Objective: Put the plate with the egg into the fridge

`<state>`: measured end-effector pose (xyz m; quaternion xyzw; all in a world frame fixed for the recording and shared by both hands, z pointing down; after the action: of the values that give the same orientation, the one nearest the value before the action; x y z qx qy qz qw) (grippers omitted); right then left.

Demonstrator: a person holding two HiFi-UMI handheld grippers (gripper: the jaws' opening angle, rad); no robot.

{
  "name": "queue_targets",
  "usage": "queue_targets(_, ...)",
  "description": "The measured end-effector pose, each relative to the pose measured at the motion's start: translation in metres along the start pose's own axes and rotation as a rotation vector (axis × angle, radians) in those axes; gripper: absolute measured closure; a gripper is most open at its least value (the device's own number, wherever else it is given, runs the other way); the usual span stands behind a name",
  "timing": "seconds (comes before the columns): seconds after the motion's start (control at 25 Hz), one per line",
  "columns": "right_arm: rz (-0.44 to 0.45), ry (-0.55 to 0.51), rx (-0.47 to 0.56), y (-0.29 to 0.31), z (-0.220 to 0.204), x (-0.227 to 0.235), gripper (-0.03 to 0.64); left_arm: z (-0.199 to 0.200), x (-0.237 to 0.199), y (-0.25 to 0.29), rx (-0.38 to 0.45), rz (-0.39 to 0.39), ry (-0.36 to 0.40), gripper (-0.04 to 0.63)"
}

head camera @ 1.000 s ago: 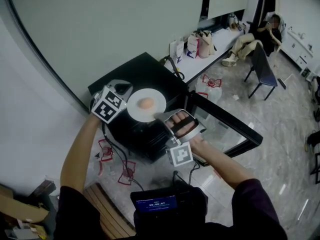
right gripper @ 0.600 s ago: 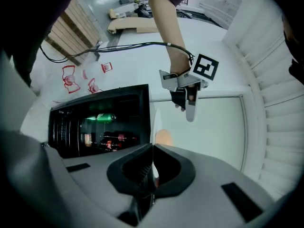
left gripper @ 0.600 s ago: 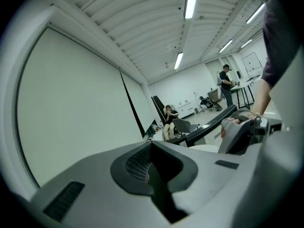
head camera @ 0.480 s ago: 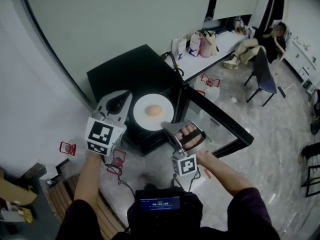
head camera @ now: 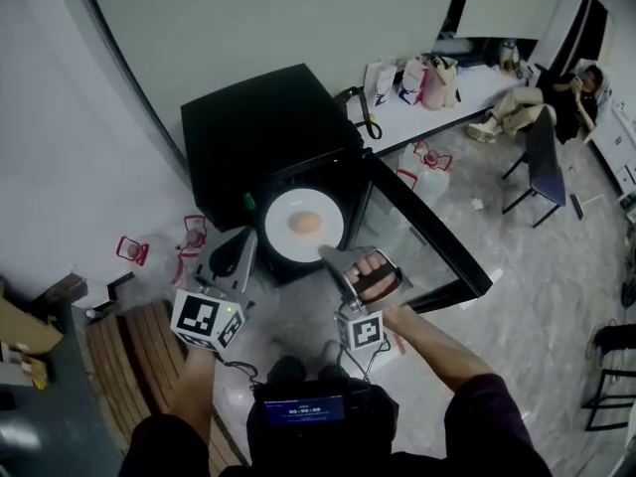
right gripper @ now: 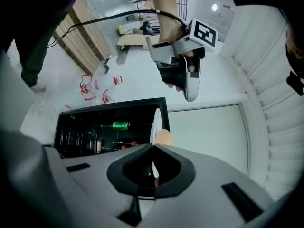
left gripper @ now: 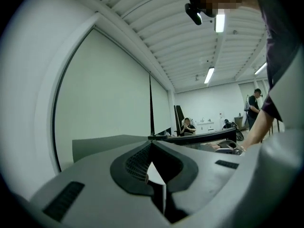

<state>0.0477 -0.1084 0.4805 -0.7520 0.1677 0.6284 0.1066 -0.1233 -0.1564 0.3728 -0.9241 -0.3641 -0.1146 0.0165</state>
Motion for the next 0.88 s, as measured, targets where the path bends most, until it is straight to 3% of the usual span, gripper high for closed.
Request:
queue_targets(0.2,0.042,-0.012,-0.006,0.011,0.000,-0.031,0.598,-0.051,0.022,-0.021,-0.041,0.012,-0.125,0.586)
queue_targets(0.6,0.119,-0.030,-0.027,0.064,0.002,-0.090,0.598,-0.095,0.020,-0.029,-0.062,0.039,-0.188,0.586)
queue_targets(0.88,0.212,-0.061,-0.017,0.145,-0.014,-0.161,0.598,-0.154,0.015,-0.019,-0.164,0.061,-0.213,0.586)
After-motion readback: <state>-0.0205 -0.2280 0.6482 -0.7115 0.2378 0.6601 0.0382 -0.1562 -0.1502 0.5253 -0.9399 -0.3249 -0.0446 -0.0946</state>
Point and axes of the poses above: the fingertips, and each gripper's own axes: y forward along the fingers, x to its right, z out of its top, the point moved 7 cm from there along -y, backward along the fingers, and after that the axes turned 7 degrees about y, right-handed, at the moved point
